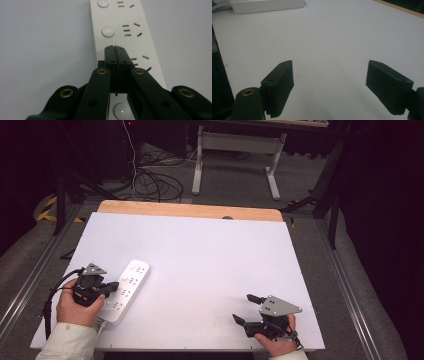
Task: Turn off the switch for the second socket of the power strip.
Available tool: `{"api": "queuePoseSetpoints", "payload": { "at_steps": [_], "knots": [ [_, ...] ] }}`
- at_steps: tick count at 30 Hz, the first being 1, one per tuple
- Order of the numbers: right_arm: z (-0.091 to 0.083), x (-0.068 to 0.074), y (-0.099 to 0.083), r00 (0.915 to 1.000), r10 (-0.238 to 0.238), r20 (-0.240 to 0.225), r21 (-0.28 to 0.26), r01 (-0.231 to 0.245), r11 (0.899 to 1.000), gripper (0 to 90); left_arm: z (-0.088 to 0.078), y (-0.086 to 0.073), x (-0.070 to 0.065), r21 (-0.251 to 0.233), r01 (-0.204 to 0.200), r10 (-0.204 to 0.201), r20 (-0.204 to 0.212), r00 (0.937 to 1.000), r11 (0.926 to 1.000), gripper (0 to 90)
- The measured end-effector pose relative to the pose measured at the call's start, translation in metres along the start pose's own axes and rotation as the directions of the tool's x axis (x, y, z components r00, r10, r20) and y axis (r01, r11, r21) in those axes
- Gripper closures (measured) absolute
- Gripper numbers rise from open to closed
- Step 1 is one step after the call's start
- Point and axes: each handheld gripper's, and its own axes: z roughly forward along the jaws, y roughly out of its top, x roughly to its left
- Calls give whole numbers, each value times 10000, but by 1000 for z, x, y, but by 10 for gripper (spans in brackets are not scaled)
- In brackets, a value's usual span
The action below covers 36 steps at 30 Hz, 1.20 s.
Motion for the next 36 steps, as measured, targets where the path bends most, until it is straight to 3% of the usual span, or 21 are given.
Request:
{"api": "queuePoseSetpoints", "payload": {
  "at_steps": [36],
  "knots": [
    [1,0,0,10000,-10,-11,61,10,10000,220,4,-5,-5,-272,-280,270,-366,9990,9992,896]
  ]
}}
